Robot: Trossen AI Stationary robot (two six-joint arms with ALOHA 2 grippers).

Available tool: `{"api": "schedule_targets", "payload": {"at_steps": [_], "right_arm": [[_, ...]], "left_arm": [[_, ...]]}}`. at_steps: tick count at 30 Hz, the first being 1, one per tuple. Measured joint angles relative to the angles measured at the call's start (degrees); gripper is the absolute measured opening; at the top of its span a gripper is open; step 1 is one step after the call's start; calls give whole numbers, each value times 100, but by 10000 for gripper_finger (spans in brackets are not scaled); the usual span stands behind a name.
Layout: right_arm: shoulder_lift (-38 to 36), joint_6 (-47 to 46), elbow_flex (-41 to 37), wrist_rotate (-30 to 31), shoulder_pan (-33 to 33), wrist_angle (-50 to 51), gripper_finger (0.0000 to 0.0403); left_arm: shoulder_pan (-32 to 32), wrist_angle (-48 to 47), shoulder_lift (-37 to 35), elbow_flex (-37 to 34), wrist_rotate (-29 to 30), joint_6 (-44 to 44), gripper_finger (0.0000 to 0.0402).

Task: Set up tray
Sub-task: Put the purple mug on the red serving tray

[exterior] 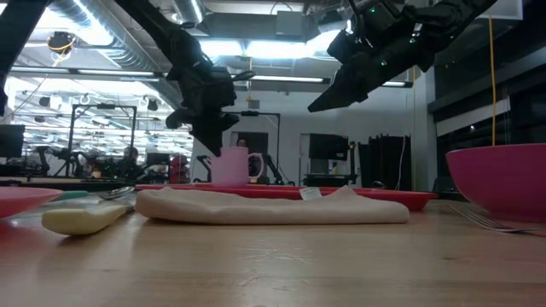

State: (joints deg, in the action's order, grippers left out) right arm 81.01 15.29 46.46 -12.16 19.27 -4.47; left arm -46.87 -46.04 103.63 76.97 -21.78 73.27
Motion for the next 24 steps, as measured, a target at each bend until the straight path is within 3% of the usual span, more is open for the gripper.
{"api": "schedule_targets", "payload": {"at_steps": [24], "right_arm": [[0,15,2,2,0,-2,13]], "left_arm": [[0,253,4,-64,339,10,2]]}}
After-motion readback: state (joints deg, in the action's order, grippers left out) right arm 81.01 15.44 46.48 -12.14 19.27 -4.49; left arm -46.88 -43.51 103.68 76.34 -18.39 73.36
